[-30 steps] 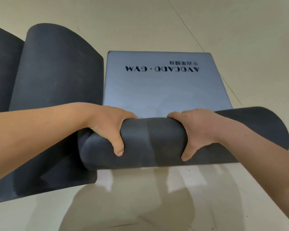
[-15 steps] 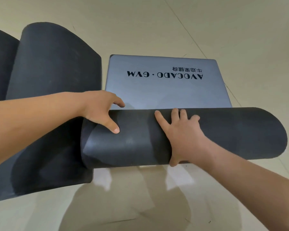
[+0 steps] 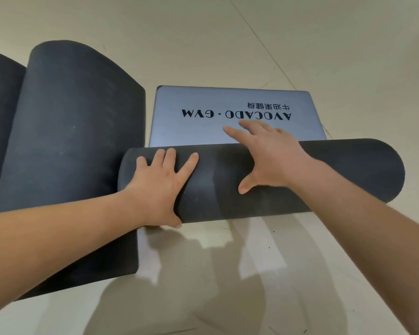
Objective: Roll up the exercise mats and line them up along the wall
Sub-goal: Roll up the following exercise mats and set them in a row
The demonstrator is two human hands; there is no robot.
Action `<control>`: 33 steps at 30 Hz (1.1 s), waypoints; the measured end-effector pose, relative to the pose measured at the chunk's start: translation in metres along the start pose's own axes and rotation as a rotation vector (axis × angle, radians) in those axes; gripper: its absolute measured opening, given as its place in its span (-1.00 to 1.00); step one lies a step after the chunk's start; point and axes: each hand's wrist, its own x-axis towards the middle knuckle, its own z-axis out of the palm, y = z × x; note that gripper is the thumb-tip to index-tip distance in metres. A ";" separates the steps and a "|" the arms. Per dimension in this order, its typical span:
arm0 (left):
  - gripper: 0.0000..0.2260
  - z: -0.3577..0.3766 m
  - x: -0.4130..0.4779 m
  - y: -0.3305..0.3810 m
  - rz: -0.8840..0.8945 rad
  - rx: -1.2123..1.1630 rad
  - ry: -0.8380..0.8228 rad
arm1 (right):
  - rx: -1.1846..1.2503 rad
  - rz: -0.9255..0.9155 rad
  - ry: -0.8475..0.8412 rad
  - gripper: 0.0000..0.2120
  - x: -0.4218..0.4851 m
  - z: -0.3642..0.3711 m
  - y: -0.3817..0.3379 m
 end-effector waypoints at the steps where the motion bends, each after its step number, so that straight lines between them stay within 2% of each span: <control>1: 0.34 -0.001 0.006 -0.002 -0.003 -0.008 -0.006 | -0.039 -0.002 0.020 0.39 -0.008 0.007 -0.004; 5: 0.29 -0.015 0.025 -0.019 0.044 -0.054 -0.019 | -0.224 0.058 -0.042 0.57 -0.018 0.041 -0.014; 9: 0.19 -0.035 0.039 -0.034 0.075 -0.120 -0.054 | -0.219 0.053 0.060 0.43 -0.001 0.042 -0.004; 17: -0.09 -0.045 0.029 -0.031 0.144 -0.241 -0.076 | -0.166 -0.030 0.050 0.23 -0.012 0.027 0.012; 19: -0.16 -0.041 0.019 -0.025 0.189 -0.315 -0.147 | -0.153 -0.044 -0.051 0.27 -0.028 0.027 0.015; 22: -0.23 -0.037 0.015 -0.021 0.241 -0.502 -0.360 | -0.063 -0.055 -0.243 0.34 -0.047 0.023 0.018; 26: -0.20 -0.041 0.045 -0.035 0.218 -0.693 -0.551 | -0.182 0.012 -0.191 0.50 -0.058 0.029 -0.008; 28: -0.08 -0.042 0.055 -0.047 0.152 -0.698 -0.507 | -0.229 0.084 -0.187 0.59 -0.059 0.041 -0.029; 31: 0.07 -0.046 0.054 -0.056 0.045 -0.610 -0.341 | -0.311 0.075 -0.157 0.60 -0.046 0.049 -0.030; 33: 0.00 -0.050 0.043 -0.057 -0.007 -0.540 -0.194 | -0.316 0.021 -0.143 0.60 -0.030 0.043 -0.016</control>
